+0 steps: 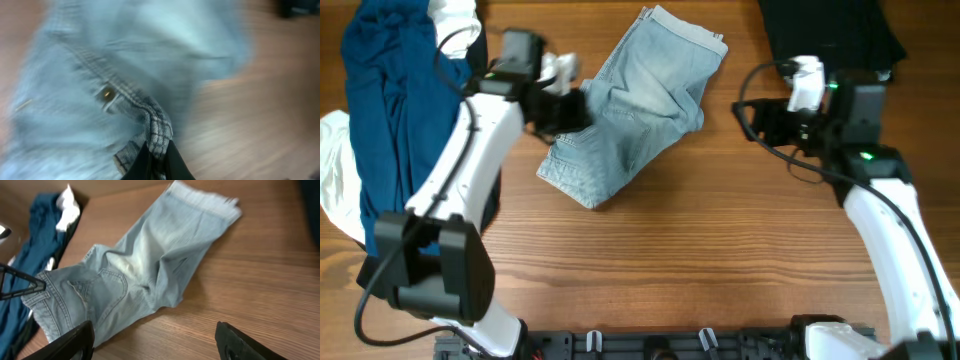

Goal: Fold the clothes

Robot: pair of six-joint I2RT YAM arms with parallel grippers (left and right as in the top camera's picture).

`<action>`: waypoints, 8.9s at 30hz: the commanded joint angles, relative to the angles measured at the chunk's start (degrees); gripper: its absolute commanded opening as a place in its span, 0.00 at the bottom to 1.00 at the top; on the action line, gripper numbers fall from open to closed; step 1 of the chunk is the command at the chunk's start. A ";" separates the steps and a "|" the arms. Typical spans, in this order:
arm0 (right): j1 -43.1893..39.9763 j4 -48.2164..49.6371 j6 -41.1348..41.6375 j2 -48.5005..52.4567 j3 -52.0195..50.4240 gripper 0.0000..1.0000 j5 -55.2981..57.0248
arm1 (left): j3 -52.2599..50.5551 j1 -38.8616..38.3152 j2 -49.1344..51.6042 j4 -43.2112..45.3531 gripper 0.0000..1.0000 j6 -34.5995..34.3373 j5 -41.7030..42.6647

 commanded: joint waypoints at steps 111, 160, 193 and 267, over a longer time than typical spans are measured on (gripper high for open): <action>3.61 -14.47 0.13 17.18 -0.48 0.56 6.43 | -30.03 -14.03 2.58 16.09 0.04 -13.64 -5.53; -1.57 -40.30 -1.88 5.55 51.19 0.04 13.51 | 23.96 0.28 -30.05 -2.95 0.04 -3.87 -14.62; -6.01 -69.33 -2.16 -12.35 67.49 0.04 24.00 | 24.96 0.28 -43.21 -24.37 0.04 -7.80 -29.18; 13.94 -44.37 -0.48 61.29 67.28 1.00 13.62 | 24.96 0.09 27.69 -6.99 1.00 1.33 -25.16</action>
